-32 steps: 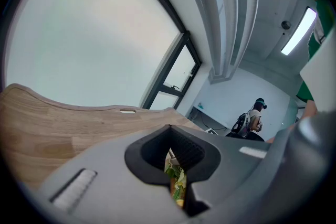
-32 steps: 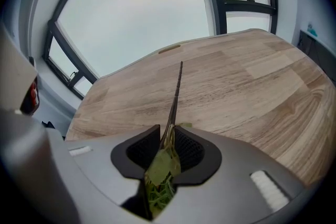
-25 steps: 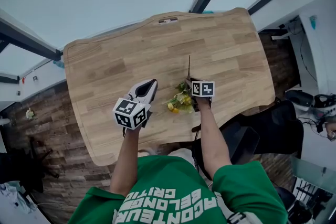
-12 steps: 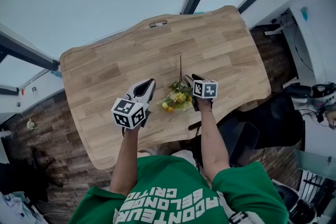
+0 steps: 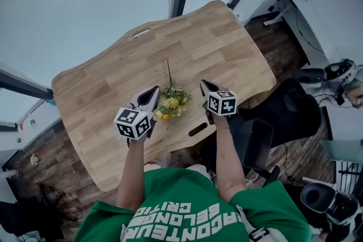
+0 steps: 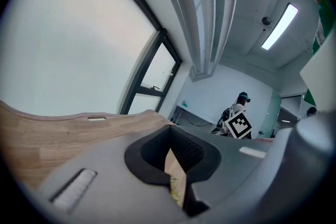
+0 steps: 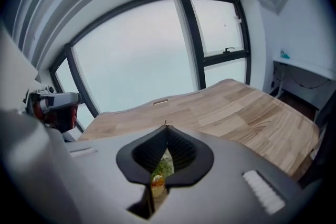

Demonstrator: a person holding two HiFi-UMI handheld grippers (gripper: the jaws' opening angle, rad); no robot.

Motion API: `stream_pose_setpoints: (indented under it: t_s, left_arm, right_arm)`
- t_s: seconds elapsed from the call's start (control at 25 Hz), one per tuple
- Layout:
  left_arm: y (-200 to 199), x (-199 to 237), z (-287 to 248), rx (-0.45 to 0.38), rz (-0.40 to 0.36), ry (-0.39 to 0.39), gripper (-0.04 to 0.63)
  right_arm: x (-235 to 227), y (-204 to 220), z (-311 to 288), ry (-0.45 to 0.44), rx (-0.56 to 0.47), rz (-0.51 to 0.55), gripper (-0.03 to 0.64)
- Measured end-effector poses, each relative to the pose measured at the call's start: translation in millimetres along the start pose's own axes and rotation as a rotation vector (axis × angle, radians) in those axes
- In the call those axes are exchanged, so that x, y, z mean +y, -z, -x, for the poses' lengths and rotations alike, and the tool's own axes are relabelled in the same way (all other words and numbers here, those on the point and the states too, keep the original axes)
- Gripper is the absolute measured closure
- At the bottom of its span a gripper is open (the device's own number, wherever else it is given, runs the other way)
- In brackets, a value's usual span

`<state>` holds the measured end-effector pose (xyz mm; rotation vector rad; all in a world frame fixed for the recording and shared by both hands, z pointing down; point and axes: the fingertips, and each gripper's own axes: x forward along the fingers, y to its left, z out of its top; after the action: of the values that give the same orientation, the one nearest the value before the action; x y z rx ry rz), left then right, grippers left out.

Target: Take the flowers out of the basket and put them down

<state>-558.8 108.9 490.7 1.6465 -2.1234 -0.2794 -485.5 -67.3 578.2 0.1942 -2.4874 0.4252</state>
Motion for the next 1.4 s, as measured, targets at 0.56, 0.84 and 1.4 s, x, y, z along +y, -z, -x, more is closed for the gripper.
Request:
stream_pose_setpoints:
  t_s: [0.56, 0.84, 1.4]
  left_arm:
    - [6.0, -147.8, -54.7, 0.019, -0.085, 0.170, 0.578]
    - [15.9, -212.2, -66.3, 0.031, -0.121, 0.227, 0.577]
    - [50.2, -313.0, -64.8, 0.059, -0.184, 0.313, 0.577]
  right_arm:
    - [-52.1, -6.3, 165.1, 0.088, -0.166, 0.012, 0.611]
    - [-76.0, 3.9, 225.2, 0.117, -0.213, -0.009, 0.611]
    - [-87.1, 36.8, 306.4, 0.124, -0.268, -0.010, 0.611]
